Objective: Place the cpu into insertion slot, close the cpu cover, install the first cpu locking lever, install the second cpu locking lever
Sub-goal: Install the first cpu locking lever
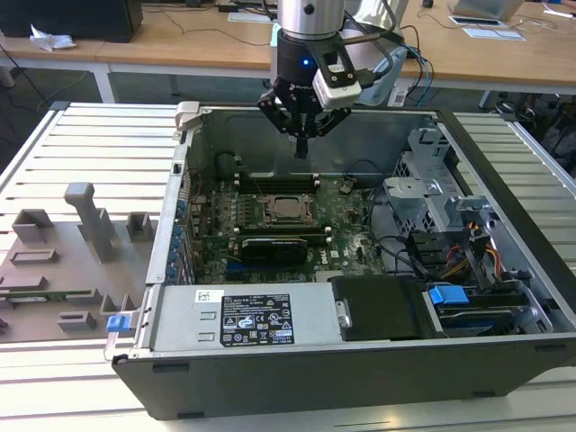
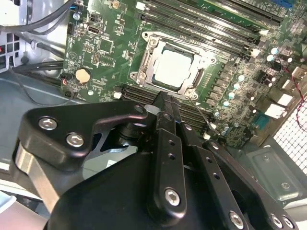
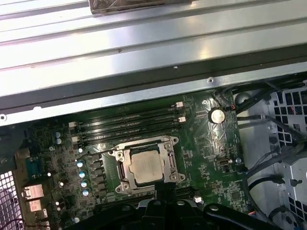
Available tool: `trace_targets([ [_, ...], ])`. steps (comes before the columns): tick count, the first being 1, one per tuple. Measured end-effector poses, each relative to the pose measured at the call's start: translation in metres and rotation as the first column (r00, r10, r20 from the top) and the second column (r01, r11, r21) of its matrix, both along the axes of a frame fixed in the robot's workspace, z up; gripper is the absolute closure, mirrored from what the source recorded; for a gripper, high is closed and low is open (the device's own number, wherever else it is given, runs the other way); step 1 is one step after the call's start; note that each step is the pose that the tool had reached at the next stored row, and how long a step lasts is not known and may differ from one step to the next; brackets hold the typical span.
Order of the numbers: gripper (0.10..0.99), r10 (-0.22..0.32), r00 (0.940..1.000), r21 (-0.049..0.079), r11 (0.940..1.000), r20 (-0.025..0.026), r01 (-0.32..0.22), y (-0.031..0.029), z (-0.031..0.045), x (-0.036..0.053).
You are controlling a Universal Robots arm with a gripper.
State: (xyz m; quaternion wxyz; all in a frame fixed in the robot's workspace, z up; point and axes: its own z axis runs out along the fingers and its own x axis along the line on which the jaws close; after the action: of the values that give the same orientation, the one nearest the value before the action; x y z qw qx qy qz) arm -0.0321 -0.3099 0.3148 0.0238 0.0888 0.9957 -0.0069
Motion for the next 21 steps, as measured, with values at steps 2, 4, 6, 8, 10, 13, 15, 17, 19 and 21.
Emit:
trace_targets([
  [2,0.98,0.013,0.9999,0.0,0.9999,0.0,-0.013,0.0,0.0,0.0],
  [4,0.98,0.034,0.9994,0.0,0.9994,0.0,-0.034,0.0,0.0,0.0],
  [6,0.98,0.046,0.9989,0.0,0.9989,0.0,-0.046,0.0,0.0,0.0],
  [8,0.98,0.059,0.9982,0.0,0.9982,0.0,-0.059,0.0,0.0,0.0],
  [10,0.98,0.07,0.9976,0.0,0.9976,0.0,-0.07,0.0,0.0,0.0],
  [13,0.98,0.087,0.9962,0.0,0.9962,0.0,-0.087,0.0,0.0,0.0],
  [15,0.98,0.09,0.996,0.0,0.996,0.0,-0.09,0.0,0.0,0.0],
  [17,0.98,0.09,0.9959,0.0,0.9959,0.0,-0.09,0.0,0.0,0.0],
  [19,0.98,0.09,0.9959,0.0,0.9959,0.0,-0.09,0.0,0.0,-0.0003],
  [21,0.98,0.09,0.9959,0.0,0.9959,0.0001,-0.09,0.0,-0.0001,-0.004],
])
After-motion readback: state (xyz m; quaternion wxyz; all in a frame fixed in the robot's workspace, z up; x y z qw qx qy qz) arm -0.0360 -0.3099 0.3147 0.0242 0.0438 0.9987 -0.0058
